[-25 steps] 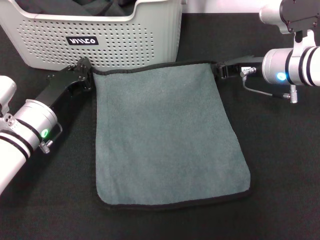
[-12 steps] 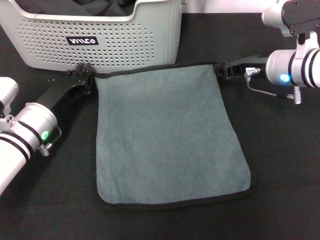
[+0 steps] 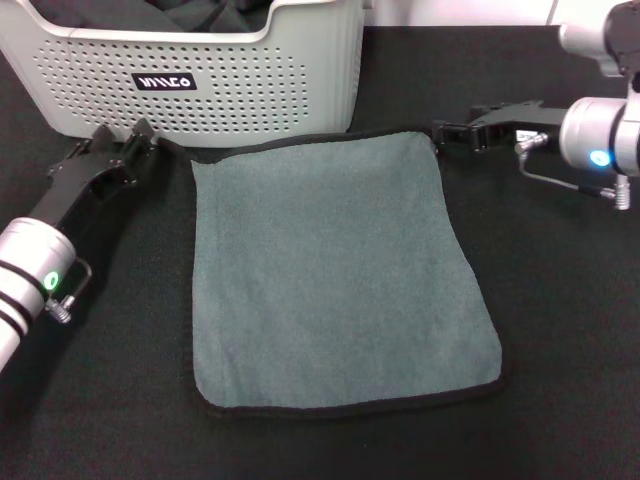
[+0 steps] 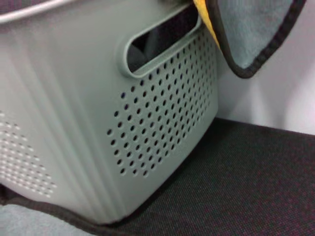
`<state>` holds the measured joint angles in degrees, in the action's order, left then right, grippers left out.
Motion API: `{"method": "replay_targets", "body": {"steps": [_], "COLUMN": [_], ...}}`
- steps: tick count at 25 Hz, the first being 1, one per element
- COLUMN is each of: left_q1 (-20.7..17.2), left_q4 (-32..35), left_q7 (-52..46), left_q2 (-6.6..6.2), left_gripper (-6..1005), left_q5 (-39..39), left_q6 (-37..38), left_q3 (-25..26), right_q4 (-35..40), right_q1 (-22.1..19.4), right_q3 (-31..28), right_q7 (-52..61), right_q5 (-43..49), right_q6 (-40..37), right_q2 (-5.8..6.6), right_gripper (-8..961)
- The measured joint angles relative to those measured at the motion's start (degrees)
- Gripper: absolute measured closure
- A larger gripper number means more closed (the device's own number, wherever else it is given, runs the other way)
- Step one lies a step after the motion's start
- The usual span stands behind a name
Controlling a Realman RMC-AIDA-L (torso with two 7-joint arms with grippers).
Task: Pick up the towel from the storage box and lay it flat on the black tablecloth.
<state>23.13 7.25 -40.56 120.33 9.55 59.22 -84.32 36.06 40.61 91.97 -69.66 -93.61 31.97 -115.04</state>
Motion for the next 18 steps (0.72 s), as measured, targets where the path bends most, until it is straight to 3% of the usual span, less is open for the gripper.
{"method": "replay_targets", "body": {"steps": [4, 10, 14, 18], "left_q1": [-2.0, -5.0, -7.3, -8.1], "left_q4": [0.6, 0.6, 0.6, 0.7], "left_q7": [-0.3, -2.8, -6.7, -9.9], "left_q2": [-0.16, -0.97, -3.76, -7.09], "left_gripper": [424, 221, 126, 132], "left_q5": [0.0, 1.3, 8.2, 18.5], "left_q6": [3.5, 9.9, 19.3, 31.1], "left_q3": [0.0, -0.1, -0.1, -0.1], "right_q4": [5.6, 14.1, 18.0, 18.6], "right_q1": [-4.1, -10.9, -14.3, -14.9], "right_q3": [-3.9, -13.6, -21.8, -30.0], "right_q7": [-0.2, -4.0, -10.5, -16.9], "right_q5": [3.5, 7.6, 7.4, 6.9], "right_q6": [4.7, 15.0, 29.8, 47.7], "right_q2": [0.38, -0.13, -0.24, -0.29], "right_gripper": [431, 158, 84, 66]}}
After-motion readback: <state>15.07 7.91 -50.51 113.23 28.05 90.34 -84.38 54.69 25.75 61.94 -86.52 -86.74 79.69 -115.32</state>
